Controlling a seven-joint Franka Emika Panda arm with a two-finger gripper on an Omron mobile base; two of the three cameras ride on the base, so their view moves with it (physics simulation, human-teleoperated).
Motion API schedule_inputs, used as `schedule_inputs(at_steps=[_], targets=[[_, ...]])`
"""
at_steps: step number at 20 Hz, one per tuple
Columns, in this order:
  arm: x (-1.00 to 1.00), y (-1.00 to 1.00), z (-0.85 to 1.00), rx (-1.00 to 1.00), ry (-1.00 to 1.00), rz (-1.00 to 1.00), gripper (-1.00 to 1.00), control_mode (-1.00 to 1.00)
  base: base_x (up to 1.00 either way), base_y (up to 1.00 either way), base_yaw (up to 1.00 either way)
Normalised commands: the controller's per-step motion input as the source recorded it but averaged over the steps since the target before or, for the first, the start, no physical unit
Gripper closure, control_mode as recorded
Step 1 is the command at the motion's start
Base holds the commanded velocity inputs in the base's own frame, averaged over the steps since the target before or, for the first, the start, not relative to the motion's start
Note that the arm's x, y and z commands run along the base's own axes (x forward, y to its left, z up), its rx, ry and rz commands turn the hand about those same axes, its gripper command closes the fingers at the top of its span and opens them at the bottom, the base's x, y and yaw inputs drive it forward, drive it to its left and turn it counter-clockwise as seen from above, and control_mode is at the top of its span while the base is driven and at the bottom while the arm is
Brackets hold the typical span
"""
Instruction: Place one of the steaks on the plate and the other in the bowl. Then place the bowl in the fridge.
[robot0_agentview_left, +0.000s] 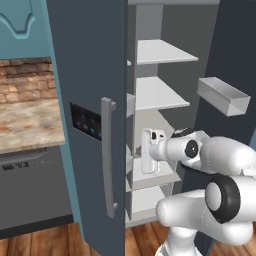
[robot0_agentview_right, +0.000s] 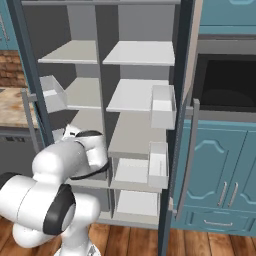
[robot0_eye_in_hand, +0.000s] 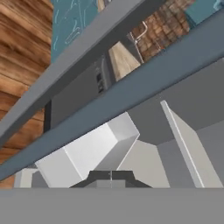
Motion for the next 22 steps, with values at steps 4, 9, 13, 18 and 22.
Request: schedule_inputs(at_steps=[4,9,13,18,22], targets=[[0.43,-0.36,0.62,0.20,0.21,0.35,1.00,-1.00,0.00,0.00,0.00],[0.30,-0.03,0.52,0.10,0.23,0.30,1.00,-1.00,0.00,0.00,0.00],[0.42,0.01,0.59,0.06,0.29,0.27,1.00,-1.00,0.00,0.00,0.00],[0.43,-0.20,0.80,0.13,0.26,0.28,1.00,-1.00,0.00,0.00,0.00],[0.53,-0.16,0.74,0.14,0.26,0.29,1.00,-1.00,0.00,0.00,0.00]])
